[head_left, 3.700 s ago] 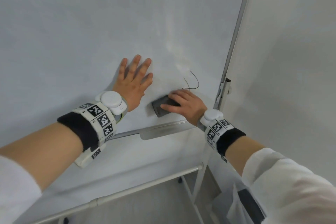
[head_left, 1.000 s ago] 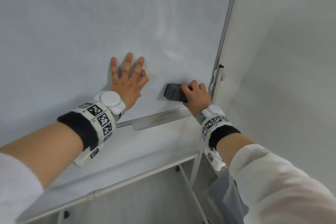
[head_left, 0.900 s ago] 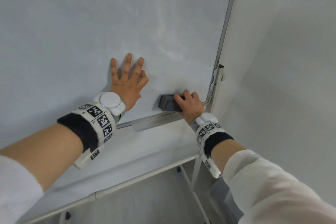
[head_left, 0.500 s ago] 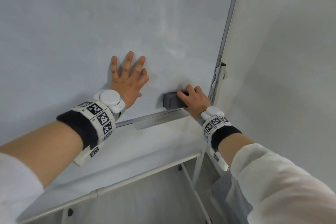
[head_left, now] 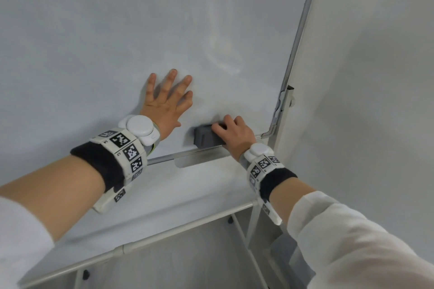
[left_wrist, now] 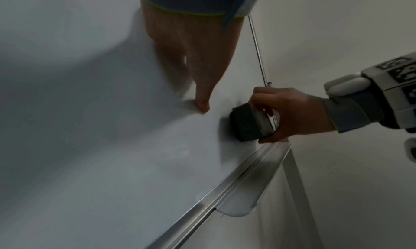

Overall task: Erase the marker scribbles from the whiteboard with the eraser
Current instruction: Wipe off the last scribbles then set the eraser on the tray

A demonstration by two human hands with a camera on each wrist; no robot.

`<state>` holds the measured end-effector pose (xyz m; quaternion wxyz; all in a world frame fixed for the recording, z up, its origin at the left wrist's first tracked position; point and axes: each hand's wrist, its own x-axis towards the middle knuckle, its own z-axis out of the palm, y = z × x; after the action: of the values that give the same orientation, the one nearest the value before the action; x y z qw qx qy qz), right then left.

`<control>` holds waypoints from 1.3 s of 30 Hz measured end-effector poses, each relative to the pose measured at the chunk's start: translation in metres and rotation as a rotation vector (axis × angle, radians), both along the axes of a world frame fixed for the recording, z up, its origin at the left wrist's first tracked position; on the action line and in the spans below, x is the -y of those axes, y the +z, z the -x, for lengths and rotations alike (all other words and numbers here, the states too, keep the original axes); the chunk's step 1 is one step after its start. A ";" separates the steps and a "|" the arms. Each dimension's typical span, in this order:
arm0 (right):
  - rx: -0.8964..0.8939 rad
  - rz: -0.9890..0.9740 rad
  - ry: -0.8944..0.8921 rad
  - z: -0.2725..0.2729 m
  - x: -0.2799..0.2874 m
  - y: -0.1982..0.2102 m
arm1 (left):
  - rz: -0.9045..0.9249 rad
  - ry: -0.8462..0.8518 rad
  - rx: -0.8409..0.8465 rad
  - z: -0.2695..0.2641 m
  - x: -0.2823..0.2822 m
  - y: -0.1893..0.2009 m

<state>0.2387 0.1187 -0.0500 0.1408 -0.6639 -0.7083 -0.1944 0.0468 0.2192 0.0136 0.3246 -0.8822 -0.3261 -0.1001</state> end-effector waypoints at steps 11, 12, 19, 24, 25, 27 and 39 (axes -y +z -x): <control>-0.120 0.067 -0.210 -0.019 0.003 0.014 | -0.023 0.001 -0.011 0.004 -0.002 0.001; -0.123 0.098 -0.196 -0.011 0.002 0.008 | -0.023 -0.006 -0.007 0.004 -0.002 0.001; -0.549 0.061 -0.224 -0.016 0.003 0.014 | -0.032 -0.043 -0.021 0.011 -0.003 0.003; -1.036 0.063 -0.270 -0.007 0.012 0.018 | -0.032 -0.050 -0.037 0.016 -0.007 0.006; -1.123 0.069 -0.265 -0.005 0.013 0.016 | -0.035 -0.047 -0.047 0.017 -0.007 0.007; -1.316 0.077 -0.232 -0.002 0.014 0.011 | -0.054 -0.041 -0.068 0.017 -0.006 0.008; -2.044 0.168 -0.170 0.017 0.009 -0.001 | -0.092 -0.116 -0.032 0.031 -0.002 0.014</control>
<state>0.2220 0.1095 -0.0509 0.6153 -0.5676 -0.2118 0.5043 0.0155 0.2210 0.0279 0.3634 -0.8854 -0.2642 -0.1194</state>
